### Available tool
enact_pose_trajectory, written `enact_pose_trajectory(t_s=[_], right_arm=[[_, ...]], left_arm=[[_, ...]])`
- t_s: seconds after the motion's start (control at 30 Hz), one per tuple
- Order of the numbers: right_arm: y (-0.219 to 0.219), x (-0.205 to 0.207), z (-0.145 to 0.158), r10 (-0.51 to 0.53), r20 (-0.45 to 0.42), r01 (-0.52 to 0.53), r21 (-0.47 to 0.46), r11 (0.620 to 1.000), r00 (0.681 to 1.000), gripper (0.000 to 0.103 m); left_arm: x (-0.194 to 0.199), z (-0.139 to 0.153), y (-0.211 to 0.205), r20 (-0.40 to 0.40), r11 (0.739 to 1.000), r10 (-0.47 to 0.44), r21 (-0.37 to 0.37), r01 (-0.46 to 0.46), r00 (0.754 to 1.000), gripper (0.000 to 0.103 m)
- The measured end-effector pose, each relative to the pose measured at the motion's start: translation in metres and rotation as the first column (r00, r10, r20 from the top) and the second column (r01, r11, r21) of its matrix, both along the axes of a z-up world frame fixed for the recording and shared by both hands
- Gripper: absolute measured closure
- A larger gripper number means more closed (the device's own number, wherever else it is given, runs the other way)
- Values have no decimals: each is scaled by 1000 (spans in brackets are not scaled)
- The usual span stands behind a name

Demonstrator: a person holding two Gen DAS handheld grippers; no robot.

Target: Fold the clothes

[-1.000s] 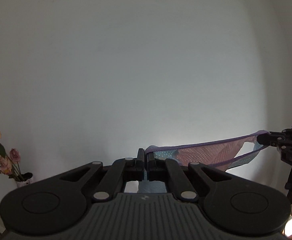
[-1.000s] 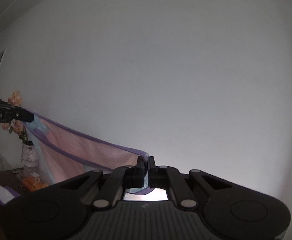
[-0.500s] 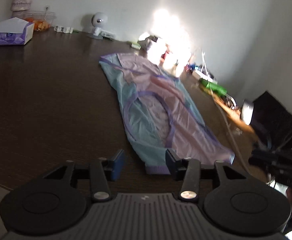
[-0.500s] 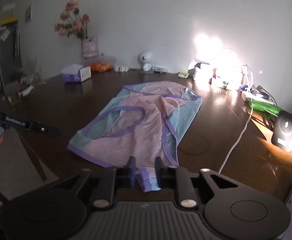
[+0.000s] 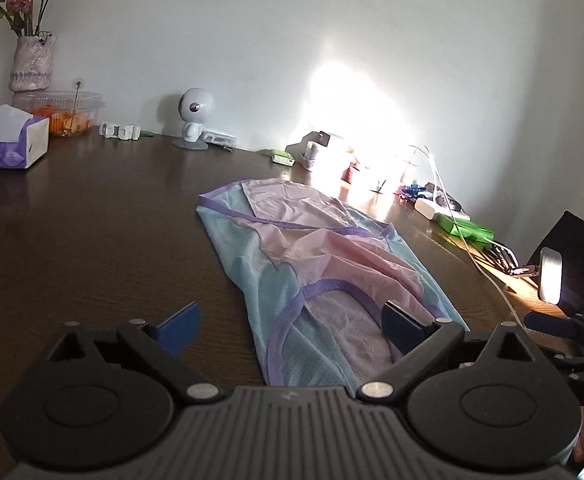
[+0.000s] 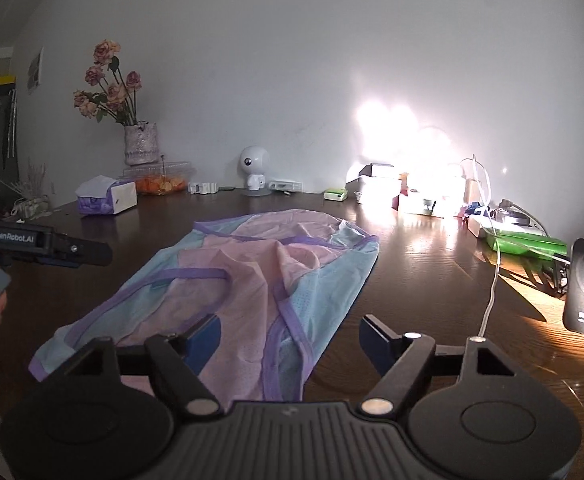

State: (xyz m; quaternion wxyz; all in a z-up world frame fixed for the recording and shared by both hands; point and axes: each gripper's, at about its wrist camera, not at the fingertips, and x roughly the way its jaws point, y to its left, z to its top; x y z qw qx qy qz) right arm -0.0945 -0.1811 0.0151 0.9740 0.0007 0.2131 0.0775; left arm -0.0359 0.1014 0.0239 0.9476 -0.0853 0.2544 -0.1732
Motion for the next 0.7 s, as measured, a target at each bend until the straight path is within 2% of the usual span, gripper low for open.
enact_pose_trajectory(t_s=[0.03,0.1,0.17,0.27,0.33,0.43,0.57,0.7], right_arm=[[-1,8,-2,-1,-47,2,23,1000,999,19],[-4,13,-3,19,-59,-14,95,995,998,18],[-1,19,-4,28,-68,-23,73,997,997,12],[1,34,-11,6,-163,2,48,999,987,9],[-10,33,-12,5,-171,17,126,992,985,9],[-24,30,-15,-18,-184,59,219,974,983,8],[-17,30,-15,3,-197,34,184,982,980,8],[-14,31,-14,19,-205,16,164,986,978,8]], left_arm=[[4,-3,1,-17,1000,-7,-3,7,1000,2],[8,-7,4,-50,998,-50,-44,48,997,0],[14,-12,4,-94,994,-90,-72,84,991,0],[21,-16,-3,-150,996,-88,-44,82,985,0],[17,-16,-10,-125,993,-117,-9,117,985,0],[12,-16,-12,-104,992,-124,1,125,987,0],[11,-16,-6,-98,992,-120,-37,117,988,0],[12,-15,-7,-100,992,-122,-38,119,987,0]])
